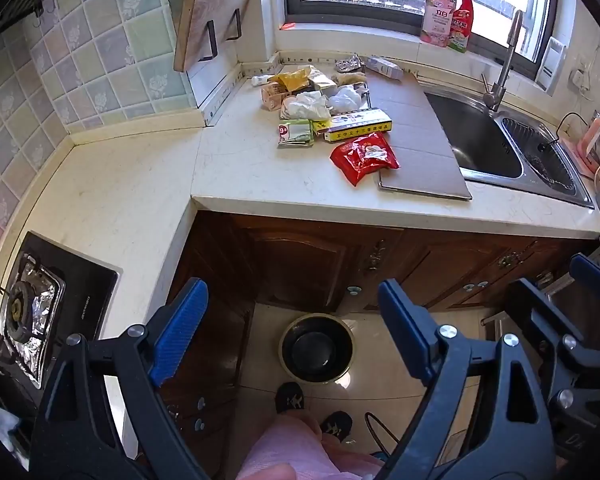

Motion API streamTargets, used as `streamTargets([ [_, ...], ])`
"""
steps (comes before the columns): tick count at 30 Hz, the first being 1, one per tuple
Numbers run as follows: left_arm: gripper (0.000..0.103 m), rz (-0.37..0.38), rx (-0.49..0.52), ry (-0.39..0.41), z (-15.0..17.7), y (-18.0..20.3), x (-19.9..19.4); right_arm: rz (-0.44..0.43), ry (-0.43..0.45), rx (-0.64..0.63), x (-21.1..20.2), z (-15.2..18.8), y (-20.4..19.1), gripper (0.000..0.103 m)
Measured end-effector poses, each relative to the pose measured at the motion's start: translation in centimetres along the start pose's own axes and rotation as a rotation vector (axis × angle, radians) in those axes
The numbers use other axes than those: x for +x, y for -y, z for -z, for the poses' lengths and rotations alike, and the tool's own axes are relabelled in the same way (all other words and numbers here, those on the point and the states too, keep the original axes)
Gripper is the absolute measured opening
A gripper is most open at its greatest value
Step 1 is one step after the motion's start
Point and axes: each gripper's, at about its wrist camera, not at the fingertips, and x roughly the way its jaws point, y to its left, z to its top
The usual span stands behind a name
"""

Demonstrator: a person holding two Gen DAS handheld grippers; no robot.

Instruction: Collect trash

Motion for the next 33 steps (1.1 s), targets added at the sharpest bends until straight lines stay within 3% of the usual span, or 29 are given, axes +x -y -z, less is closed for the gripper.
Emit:
streamTargets([
  [9,0.083,0.003,0.005,-0.050,-1.3,-1.2,0.6,0.001,-0.012,0.013,1.2,-0.7,-0.6,0.099],
  [15,0.080,0.010,0.012,-0.042,-1.3,-1.1,1.2,-0.012,-0.019,0.003,2.0,-1.1,-1.6,0.085],
  [33,0.079,0.031,0.006,-0.035,-1.3,-1.4,1.0,-0.007,-0.029,0.029,2.4,-1.2,-1.8,0.085],
])
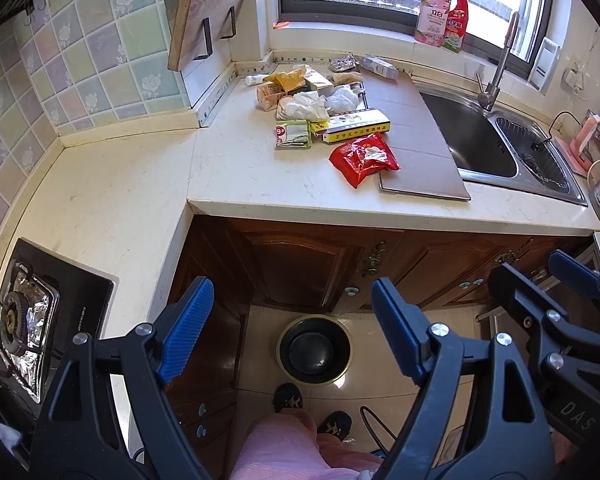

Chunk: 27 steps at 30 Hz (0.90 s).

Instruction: Collect trash

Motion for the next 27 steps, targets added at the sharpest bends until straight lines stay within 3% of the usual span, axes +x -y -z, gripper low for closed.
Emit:
streamTargets([
  [27,0.079,0.002,0.005,0.001,1.0,1.4,-0.5,0.020,-0.004,0.012,-1.6,1.3,2.0,0.085],
])
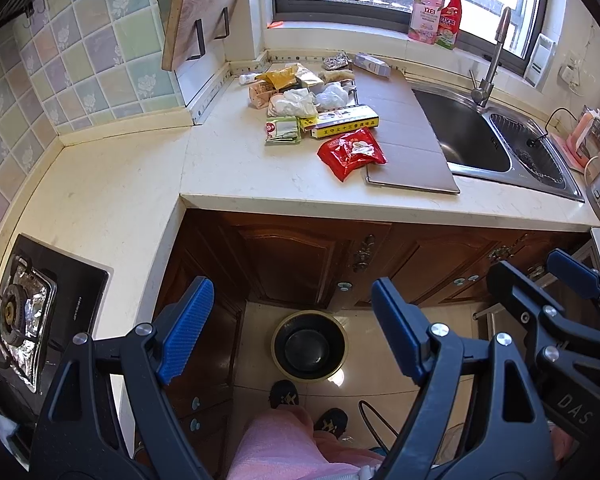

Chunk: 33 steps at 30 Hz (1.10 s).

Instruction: Collect trash

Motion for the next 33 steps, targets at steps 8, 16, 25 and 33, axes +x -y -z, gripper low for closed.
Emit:
streamTargets([
  [8,0.079,-0.005,-0.006,0.011,1.4,0.5,-1.0,-0.006,0.002,-0.004,-0.6,0.2,0.0,0.085],
  [16,0.079,-0.027,-0.024,0.022,1.5,-0.5,-2.5,-0.027,0.015,-0.024,-2.0,0.0,-1.1,0.085],
  [25,0.079,-0.033,-0.028,0.006,-1.0,-2.4,-1.8,-0.032,0.004,-0.044,-0.9,-2.6,-3.3,0.085],
  [33,0.079,0.019,-0.005,-0.022,-6.2,-4.2,2.0,-0.010,-0.036,-0.020,3.3,-7.0,-4.9,0.085],
])
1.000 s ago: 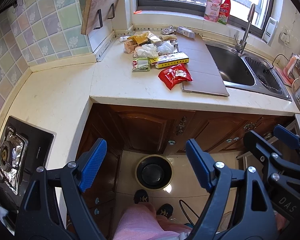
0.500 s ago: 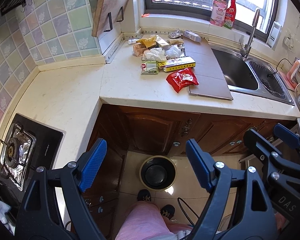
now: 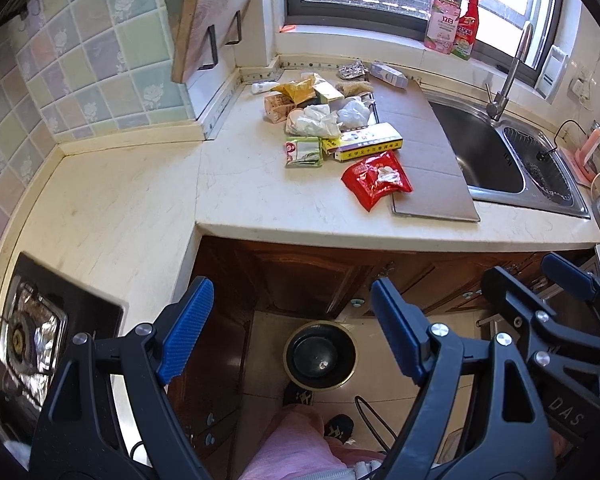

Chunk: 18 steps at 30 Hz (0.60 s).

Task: Collect trash
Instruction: 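Grasp the green-and-white packet with the left tool while the right tool grasps the red snack bag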

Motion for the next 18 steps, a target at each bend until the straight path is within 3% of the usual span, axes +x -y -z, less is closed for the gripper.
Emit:
streamTargets([
  [3,0.079,0.049,0.021,-0.003,-2.7,-0.6,1.8,0.024,-0.024,0.013,2.3,-2.4,-0.2,0.085],
  [8,0.079,0.065,0.136,0.043,-7.5,-0.9,6.0,0.034,-0.084,0.063,7.6,-6.3,0.3,0.085],
  [13,0.079,0.097,0.180,0.028,-12.1,-1.9,12.6,0.051,-0.118,0.088,13.8,-9.4,1.5,0.085],
  [18,0.079,0.162,0.214,-0.035,-15.5,-2.9,19.9,0.074,-0.144,0.060,20.4,-11.6,2.4,0.085],
])
